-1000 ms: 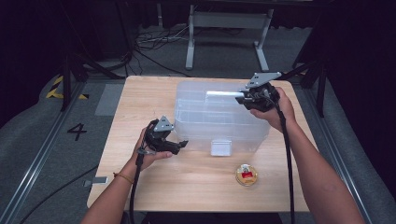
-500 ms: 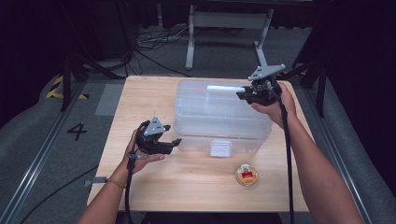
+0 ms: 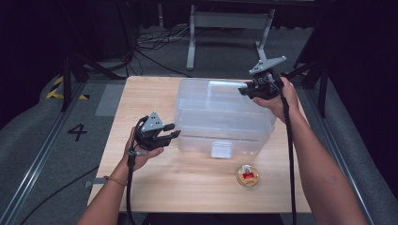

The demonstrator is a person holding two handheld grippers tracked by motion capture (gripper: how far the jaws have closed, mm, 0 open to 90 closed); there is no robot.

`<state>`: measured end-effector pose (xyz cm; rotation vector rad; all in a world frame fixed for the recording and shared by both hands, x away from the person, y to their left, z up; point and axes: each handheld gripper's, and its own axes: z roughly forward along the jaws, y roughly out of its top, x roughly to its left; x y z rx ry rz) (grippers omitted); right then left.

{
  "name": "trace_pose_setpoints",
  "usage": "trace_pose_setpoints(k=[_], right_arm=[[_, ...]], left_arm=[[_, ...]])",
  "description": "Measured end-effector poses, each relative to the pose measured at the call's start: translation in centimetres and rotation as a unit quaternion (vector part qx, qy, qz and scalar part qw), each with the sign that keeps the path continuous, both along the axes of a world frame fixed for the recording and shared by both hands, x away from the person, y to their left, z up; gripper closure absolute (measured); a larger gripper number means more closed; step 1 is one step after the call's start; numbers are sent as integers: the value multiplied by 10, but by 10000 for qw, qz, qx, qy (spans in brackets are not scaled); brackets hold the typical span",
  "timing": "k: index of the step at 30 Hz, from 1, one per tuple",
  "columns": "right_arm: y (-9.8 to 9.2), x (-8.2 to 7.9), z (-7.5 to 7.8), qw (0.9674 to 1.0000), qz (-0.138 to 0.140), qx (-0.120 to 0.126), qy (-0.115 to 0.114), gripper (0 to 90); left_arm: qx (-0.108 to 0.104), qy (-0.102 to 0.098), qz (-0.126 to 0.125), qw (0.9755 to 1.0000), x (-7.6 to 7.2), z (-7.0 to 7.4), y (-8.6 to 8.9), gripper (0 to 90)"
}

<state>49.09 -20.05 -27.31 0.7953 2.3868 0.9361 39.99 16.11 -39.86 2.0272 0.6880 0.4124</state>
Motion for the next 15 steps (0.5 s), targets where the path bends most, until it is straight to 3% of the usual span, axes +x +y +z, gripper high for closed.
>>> trace_pose_setpoints(k=[6, 10, 15], right_arm=[[1, 1, 1, 10000, -39, -26, -4, 712], [1, 1, 1, 10000, -40, -36, -18, 711], [1, -1, 0, 9999, -63, -24, -92, 699]], left_arm=[[12, -52, 143, 9999, 6, -2, -4, 813], [-119, -59, 179, 9998, 8, -2, -5, 841], [-45, -99, 175, 9998, 9, -3, -6, 883]])
